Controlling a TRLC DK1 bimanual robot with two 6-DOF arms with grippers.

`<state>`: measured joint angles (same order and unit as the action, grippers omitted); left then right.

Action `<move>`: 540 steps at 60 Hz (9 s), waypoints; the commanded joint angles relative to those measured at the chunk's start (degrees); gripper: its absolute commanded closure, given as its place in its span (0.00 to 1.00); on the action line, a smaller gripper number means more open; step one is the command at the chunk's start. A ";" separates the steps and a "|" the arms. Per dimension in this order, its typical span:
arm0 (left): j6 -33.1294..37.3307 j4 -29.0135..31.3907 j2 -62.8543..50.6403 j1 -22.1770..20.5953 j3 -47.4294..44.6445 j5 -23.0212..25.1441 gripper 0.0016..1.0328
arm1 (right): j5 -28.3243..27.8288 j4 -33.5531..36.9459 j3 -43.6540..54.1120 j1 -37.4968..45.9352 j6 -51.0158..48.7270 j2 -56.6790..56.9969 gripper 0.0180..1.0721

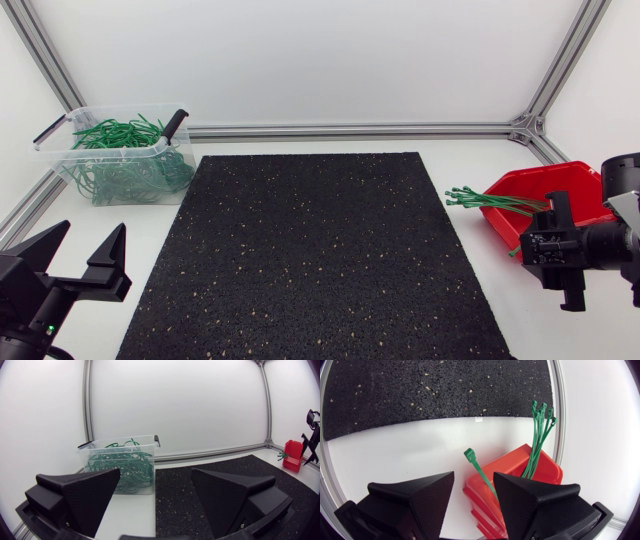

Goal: Take a green cable tie from the red box, thread the tail through the head to close it, then place it in the transparent bin on the left.

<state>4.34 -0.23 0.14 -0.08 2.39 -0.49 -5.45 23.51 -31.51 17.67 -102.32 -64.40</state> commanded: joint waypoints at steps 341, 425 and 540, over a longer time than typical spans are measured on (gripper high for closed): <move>13.77 15.96 -46.20 1.83 37.25 33.27 0.09 | -46.93 10.33 -32.48 -47.55 90.63 -21.99 0.95; 8.49 16.23 -81.79 -20.40 56.49 70.98 0.13 | -50.36 -3.64 -28.17 -45.97 97.84 -19.01 0.94; -1.17 4.71 -80.65 -21.90 53.07 66.15 0.81 | -50.45 -5.93 -25.62 -46.41 99.33 -15.93 0.94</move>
<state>4.32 5.21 -81.76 -21.56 56.84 65.67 -55.51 17.93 -58.67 -29.08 -4.23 -81.32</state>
